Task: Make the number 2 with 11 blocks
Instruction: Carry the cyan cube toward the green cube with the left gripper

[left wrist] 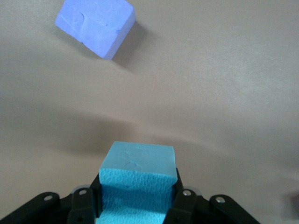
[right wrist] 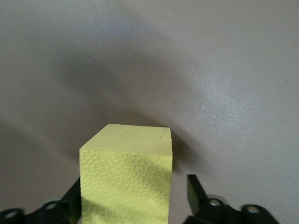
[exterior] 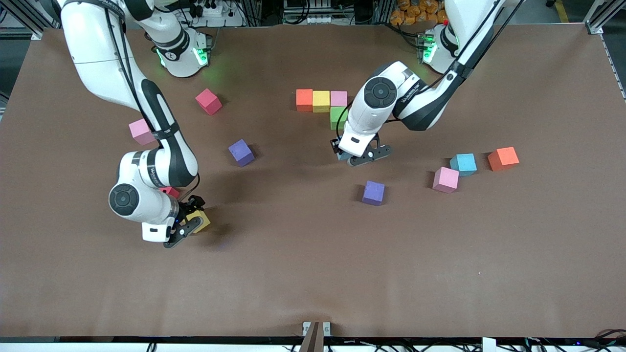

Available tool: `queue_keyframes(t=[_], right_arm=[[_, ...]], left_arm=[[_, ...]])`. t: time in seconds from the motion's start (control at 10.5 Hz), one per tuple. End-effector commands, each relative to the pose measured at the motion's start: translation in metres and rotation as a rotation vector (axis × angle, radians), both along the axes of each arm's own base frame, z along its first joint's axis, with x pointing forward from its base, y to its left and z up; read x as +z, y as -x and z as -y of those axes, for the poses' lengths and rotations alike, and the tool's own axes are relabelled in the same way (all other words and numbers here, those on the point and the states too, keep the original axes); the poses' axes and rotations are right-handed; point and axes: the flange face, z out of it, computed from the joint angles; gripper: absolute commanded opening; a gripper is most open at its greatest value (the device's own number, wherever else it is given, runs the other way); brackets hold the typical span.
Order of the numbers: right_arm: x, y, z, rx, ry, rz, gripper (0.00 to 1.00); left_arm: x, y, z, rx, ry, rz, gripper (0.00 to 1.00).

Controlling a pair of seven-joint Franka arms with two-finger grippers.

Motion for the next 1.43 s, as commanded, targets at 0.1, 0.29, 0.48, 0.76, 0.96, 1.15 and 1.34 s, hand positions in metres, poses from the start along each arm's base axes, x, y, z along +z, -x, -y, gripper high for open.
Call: queue_keyframes(t=[0.1, 0.29, 0.48, 0.76, 0.96, 1.15, 1.34], right_arm=[[0.002, -0.004, 0.000, -0.007, -0.024, 0.003, 0.00], [0.008, -0.005, -0.003, 0.005, -0.027, 0.009, 0.00], [0.020, -0.006, -0.008, 0.014, -0.033, 0.021, 0.00], [0.054, -0.015, -0.018, 0.031, -0.044, 0.010, 0.00], [0.061, -0.017, -0.019, 0.035, -0.045, -0.004, 0.00], [0.062, -0.017, -0.020, 0.037, -0.044, -0.003, 0.00], [0.070, -0.020, -0.022, 0.040, -0.047, 0.001, 0.00]], left_arm=[[-0.022, -0.001, 0.002, -0.003, 0.042, 0.001, 0.07], [-0.039, 0.000, 0.005, -0.031, 0.049, 0.012, 0.04], [-0.050, 0.011, 0.011, -0.075, 0.033, 0.007, 0.05], [-0.061, 0.030, 0.009, -0.131, -0.012, 0.016, 0.05], [-0.063, 0.037, 0.009, -0.141, -0.018, 0.012, 0.05], [-0.067, 0.052, 0.014, -0.160, -0.016, 0.014, 0.05], [-0.069, 0.061, 0.015, -0.166, -0.002, 0.031, 0.05]])
